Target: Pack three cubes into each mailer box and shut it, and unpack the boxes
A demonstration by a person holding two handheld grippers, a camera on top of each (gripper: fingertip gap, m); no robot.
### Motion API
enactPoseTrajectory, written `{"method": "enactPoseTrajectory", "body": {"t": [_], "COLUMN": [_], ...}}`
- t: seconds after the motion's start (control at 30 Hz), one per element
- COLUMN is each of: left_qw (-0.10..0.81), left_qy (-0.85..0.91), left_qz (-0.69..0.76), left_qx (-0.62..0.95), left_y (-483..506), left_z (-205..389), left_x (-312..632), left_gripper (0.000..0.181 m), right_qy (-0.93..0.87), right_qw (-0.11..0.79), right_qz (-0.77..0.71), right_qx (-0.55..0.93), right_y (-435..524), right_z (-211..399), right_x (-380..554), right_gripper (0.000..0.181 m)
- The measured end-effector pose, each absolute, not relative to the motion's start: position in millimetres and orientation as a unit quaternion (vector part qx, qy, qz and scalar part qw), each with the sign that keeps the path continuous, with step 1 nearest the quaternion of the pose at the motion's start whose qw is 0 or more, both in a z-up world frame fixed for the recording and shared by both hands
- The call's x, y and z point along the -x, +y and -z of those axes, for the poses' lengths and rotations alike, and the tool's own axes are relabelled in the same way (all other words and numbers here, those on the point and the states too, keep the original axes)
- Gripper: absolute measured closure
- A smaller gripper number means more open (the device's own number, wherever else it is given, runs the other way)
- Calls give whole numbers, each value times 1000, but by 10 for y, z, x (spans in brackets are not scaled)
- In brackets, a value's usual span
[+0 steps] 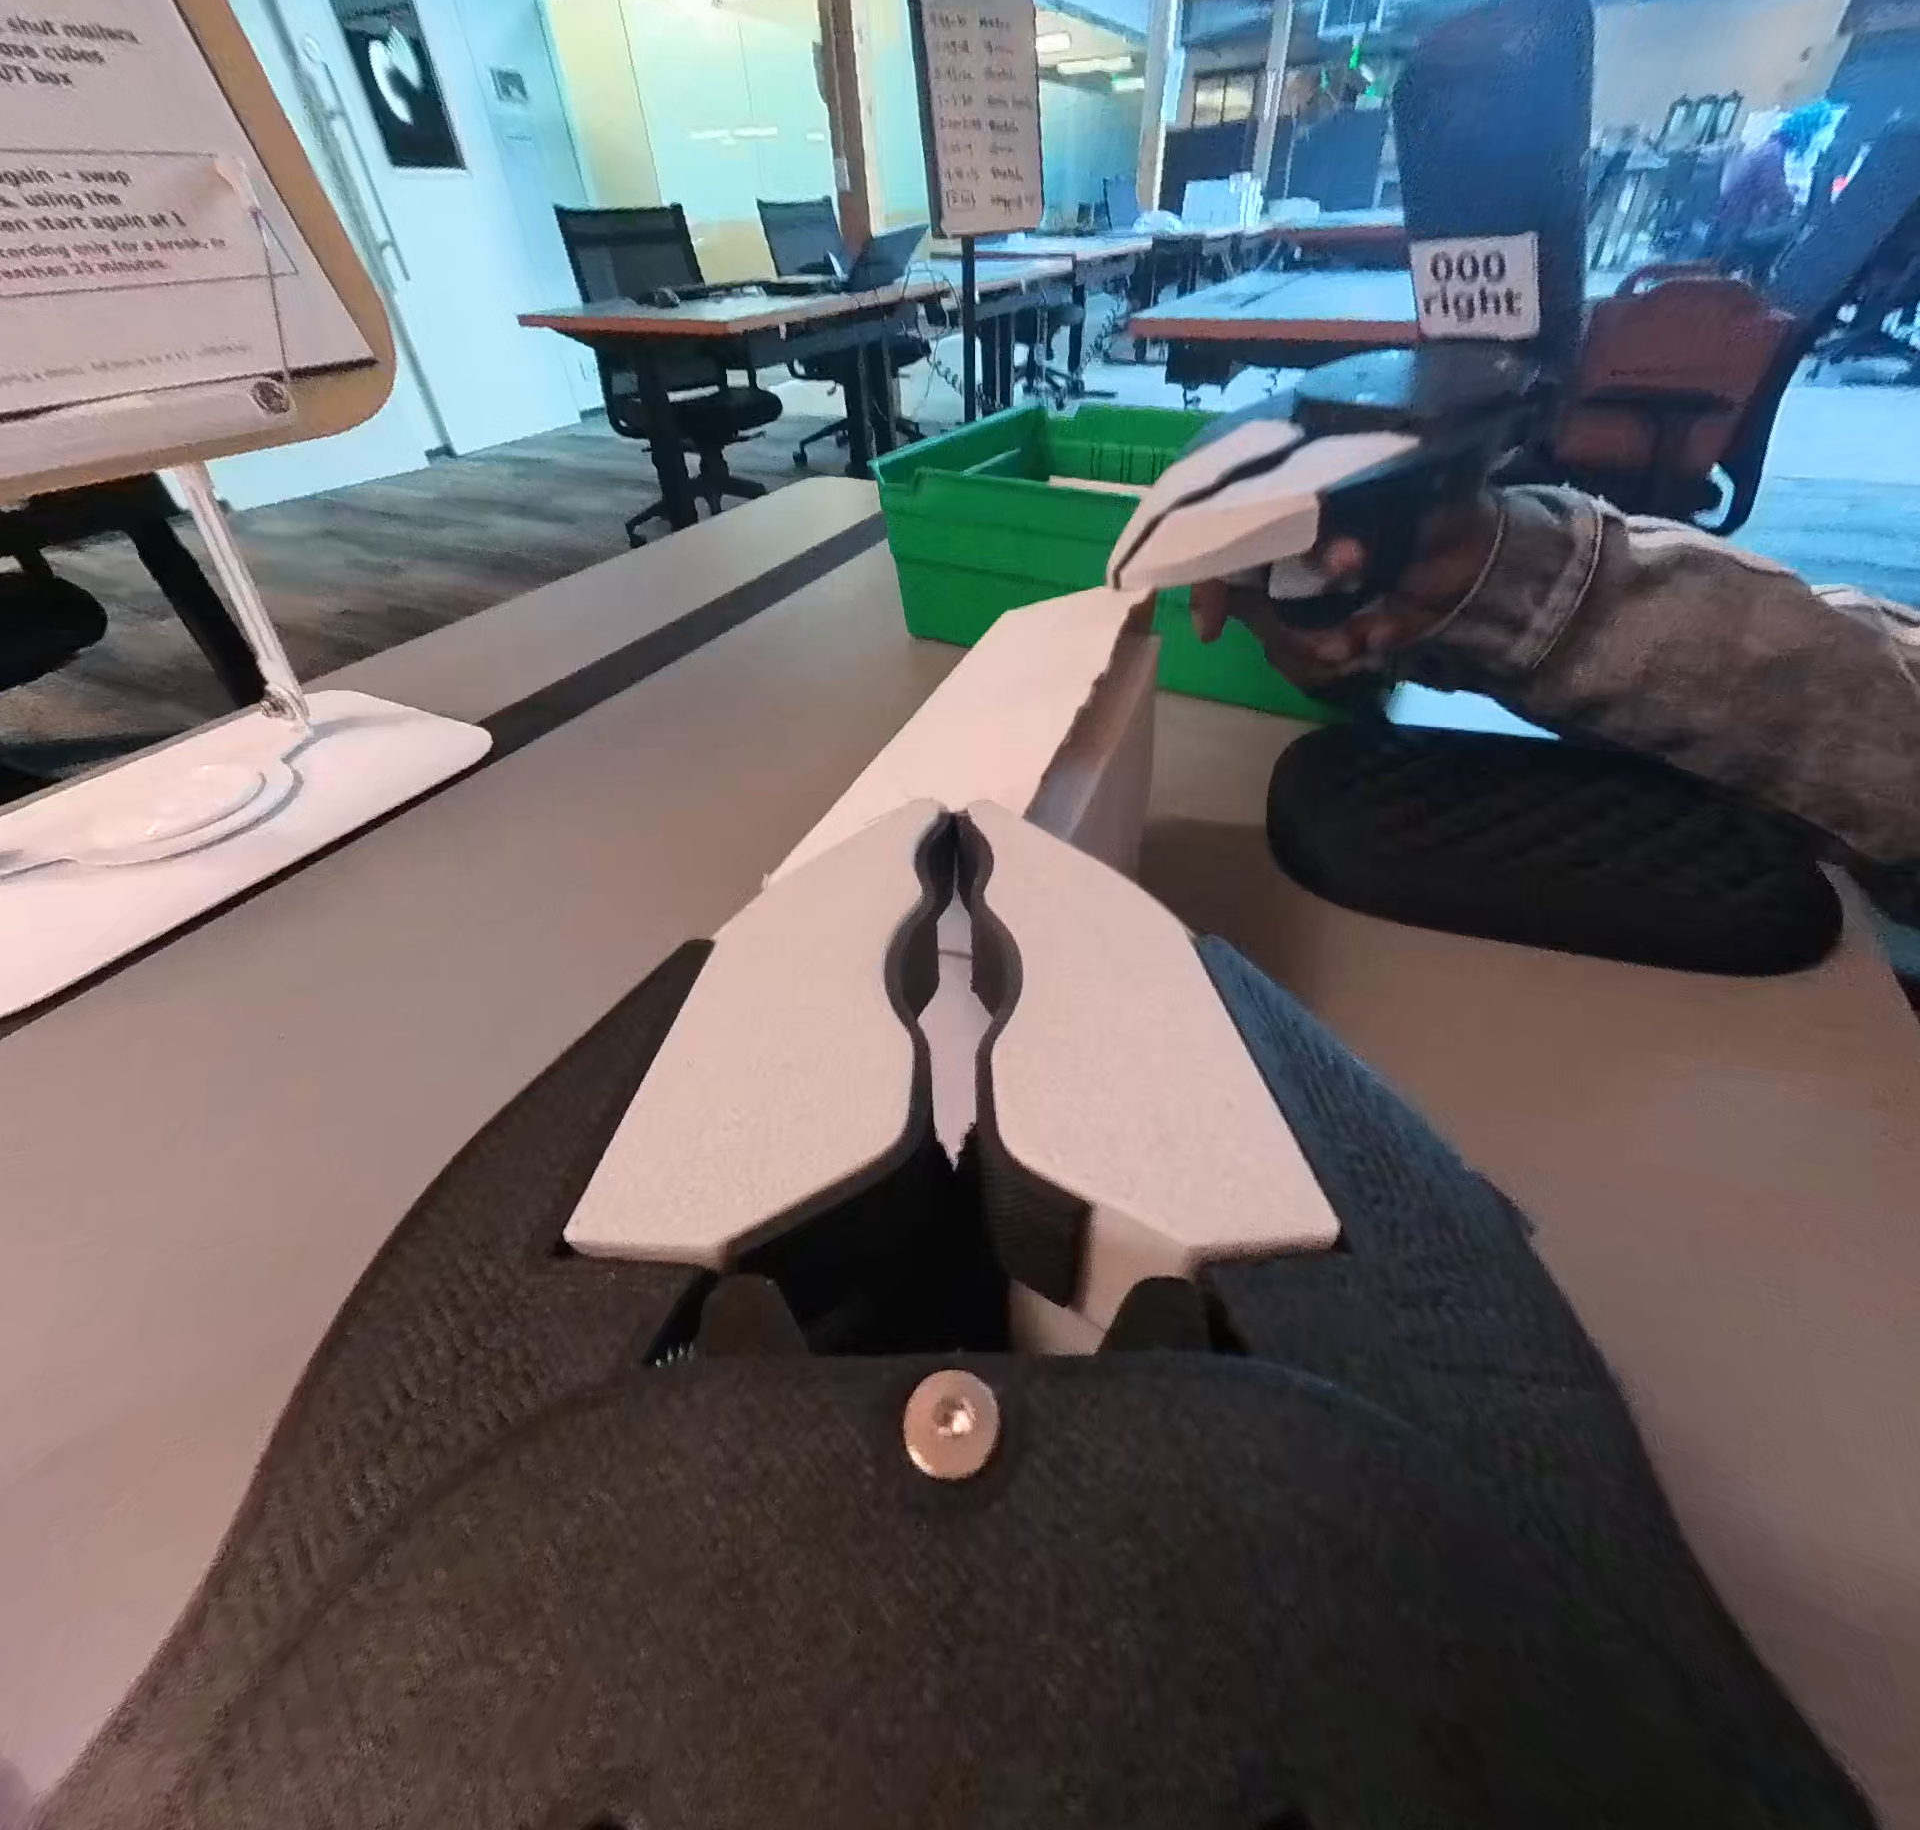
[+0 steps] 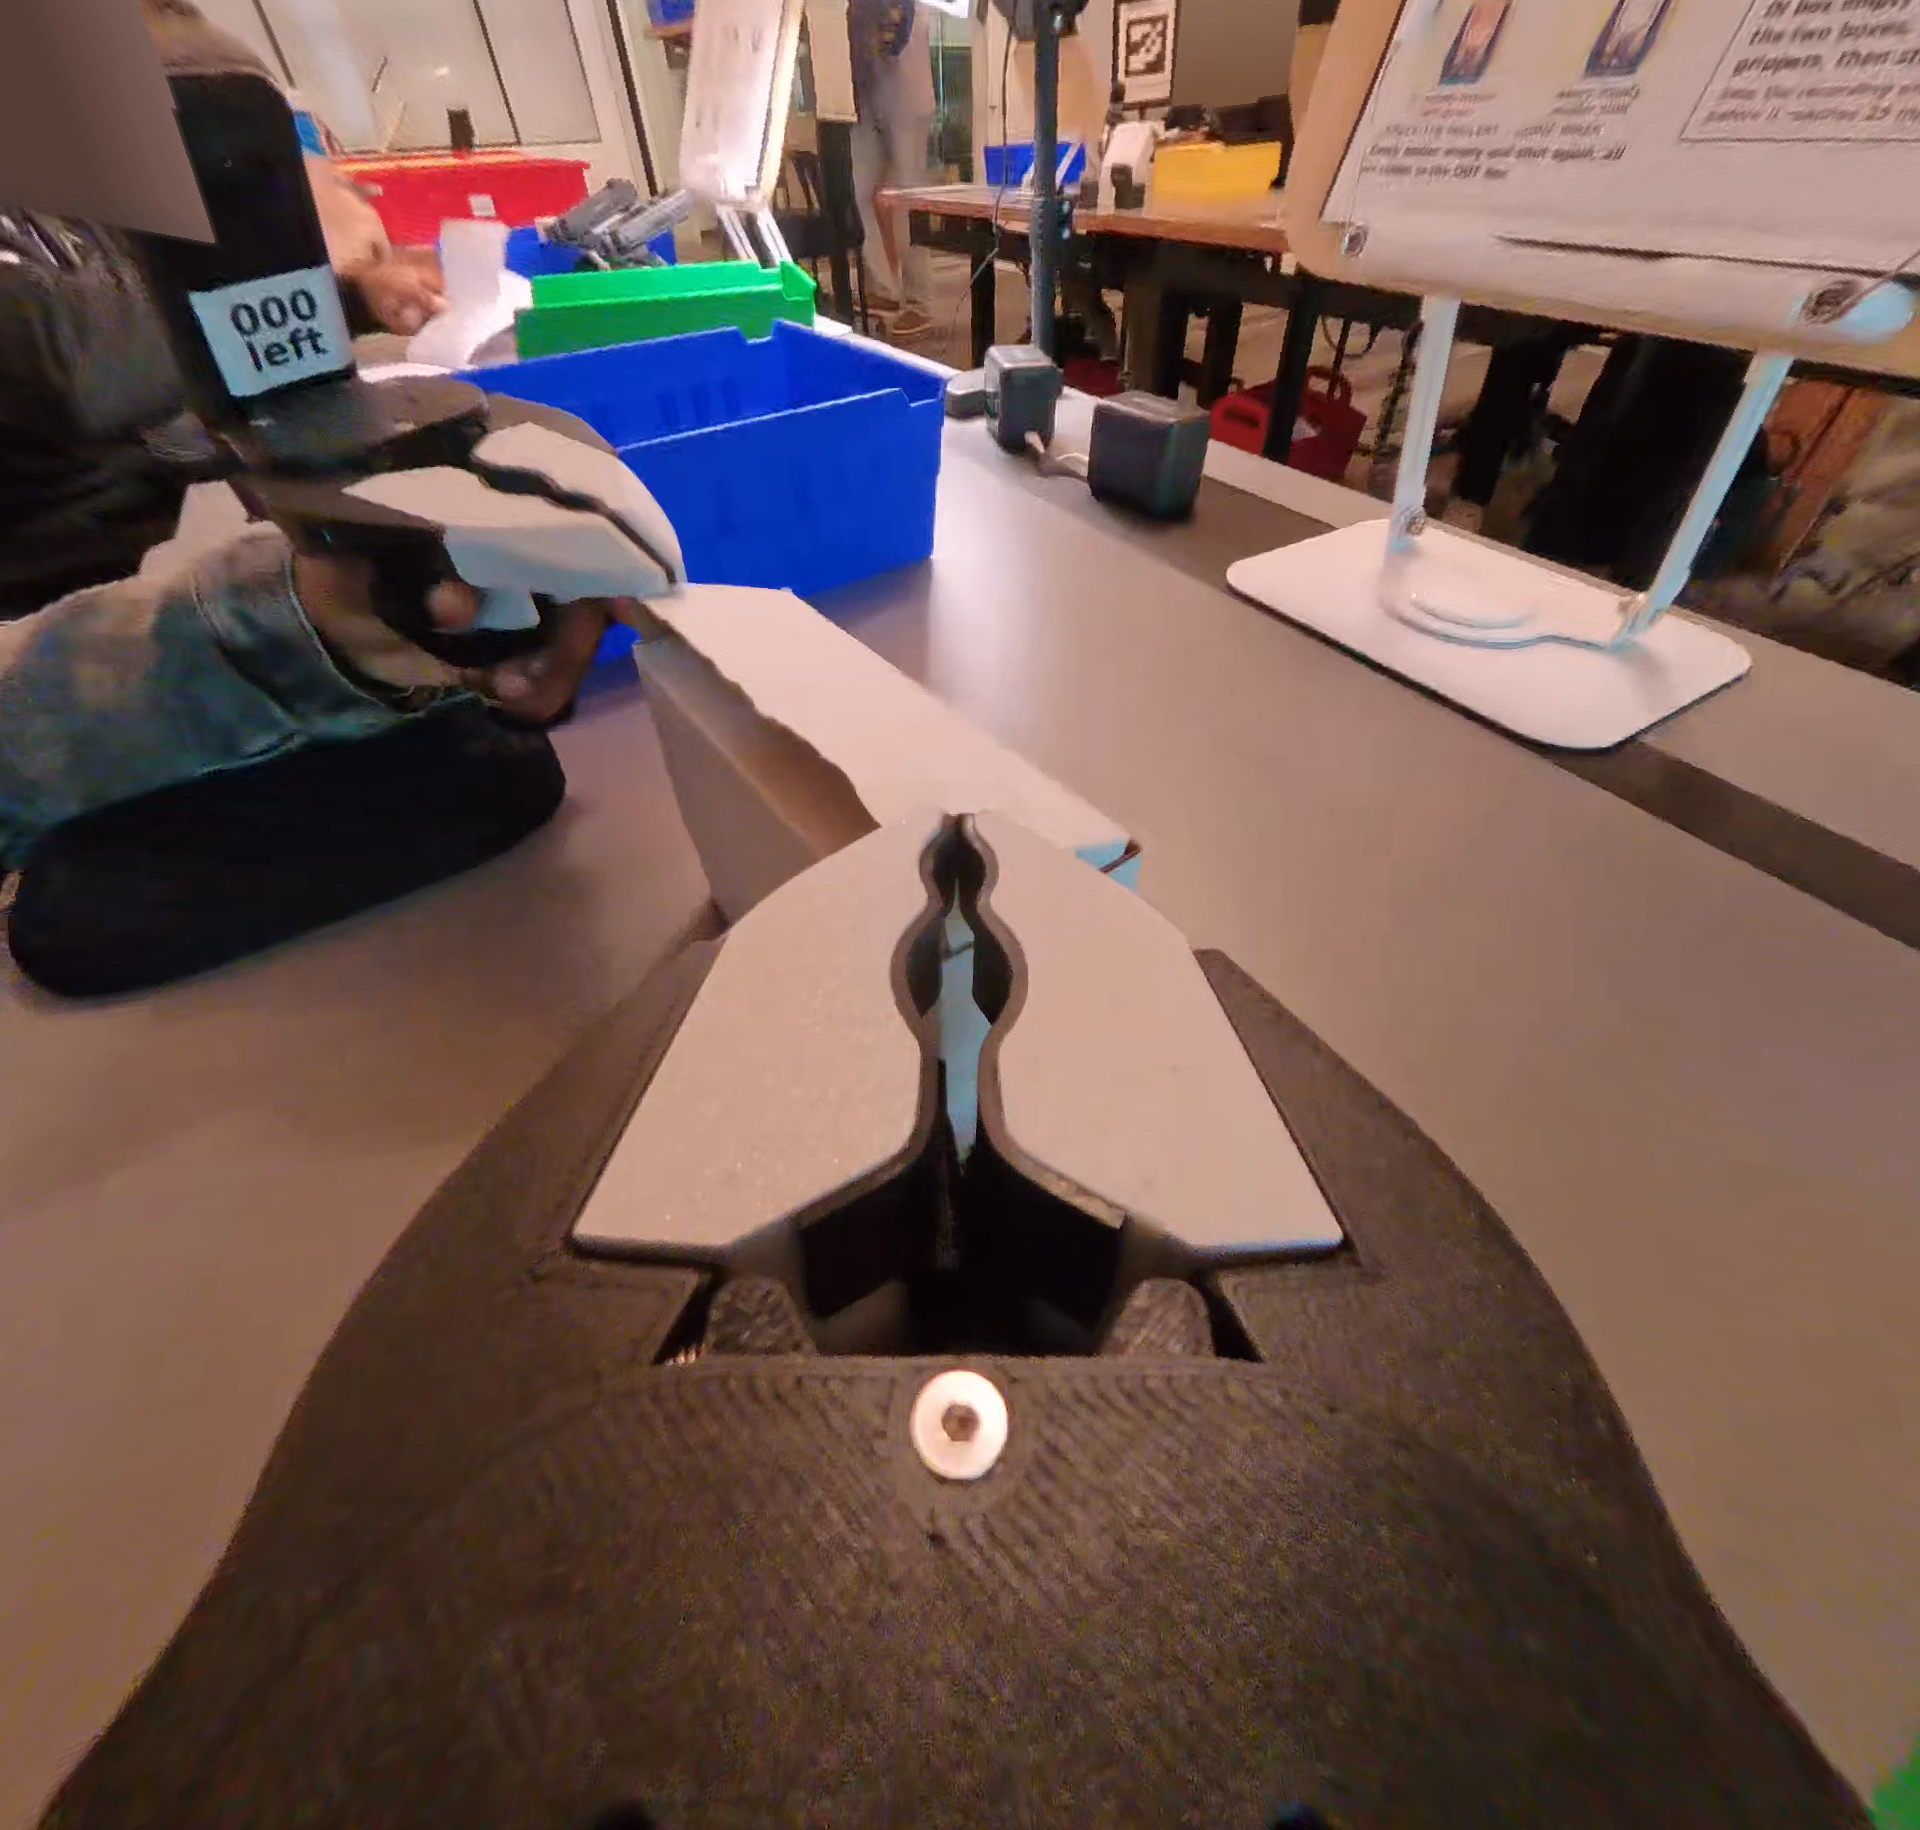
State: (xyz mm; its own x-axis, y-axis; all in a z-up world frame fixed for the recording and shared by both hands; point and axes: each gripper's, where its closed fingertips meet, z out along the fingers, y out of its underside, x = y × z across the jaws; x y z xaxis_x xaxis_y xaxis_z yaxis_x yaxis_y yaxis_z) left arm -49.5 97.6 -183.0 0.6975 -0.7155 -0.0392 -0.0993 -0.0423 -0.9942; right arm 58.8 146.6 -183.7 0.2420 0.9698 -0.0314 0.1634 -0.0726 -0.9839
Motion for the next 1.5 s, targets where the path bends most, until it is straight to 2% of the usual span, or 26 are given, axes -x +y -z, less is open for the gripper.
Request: {"method": "enactPoseTrajectory", "body": {"t": [0.23,0.5,0.53,0.6,0.63,0.77,0.9,1.03,1.13,1.3,1.4,1.5], "left_qw": [585,588,599,596,586,521,446,436,458,527,524,507], "left_qy": [322,314,305,257,224,113,105,107,125,214,239,265], "left_qz": [242,244,253,313,358,445,447,457,436,306,287,280], "left_qx": [704,704,696,694,692,719,769,768,764,763,766,771], "left_y": [968,970,978,994,999,1095,1076,1044,1056,1071,1024,929], "left_z": [1989,1978,1966,1903,1847,1930,2206,2190,2170,2172,2192,2229], "left_x": [488,498,522,595,631,743,640,598,608,660,650,645], "left_gripper": [181,180,170,138,128,111,109,118,120,125,125,131], "right_qy": [-487,-503,-493,-448,-414,-297,-295,-317,-356,-470,-492,-518], "right_qw": [478,521,529,518,504,420,349,322,354,451,448,425], "right_qz": [-389,-334,-340,-396,-433,-524,-525,-525,-500,-386,-372,-369], "right_qx": [618,603,601,611,621,678,719,722,705,653,647,645], "right_y": [1447,1459,1467,1486,1517,1695,1650,1544,1510,1420,1373,1285], "right_z": [1974,1970,1961,1889,1829,1856,2083,2139,2123,2163,2193,2232], "right_x": [-588,-581,-575,-566,-581,-666,-597,-537,-539,-494,-515,-575], "right_gripper": [181,181,179,150,143,126,118,130,131,131,132,141]}}
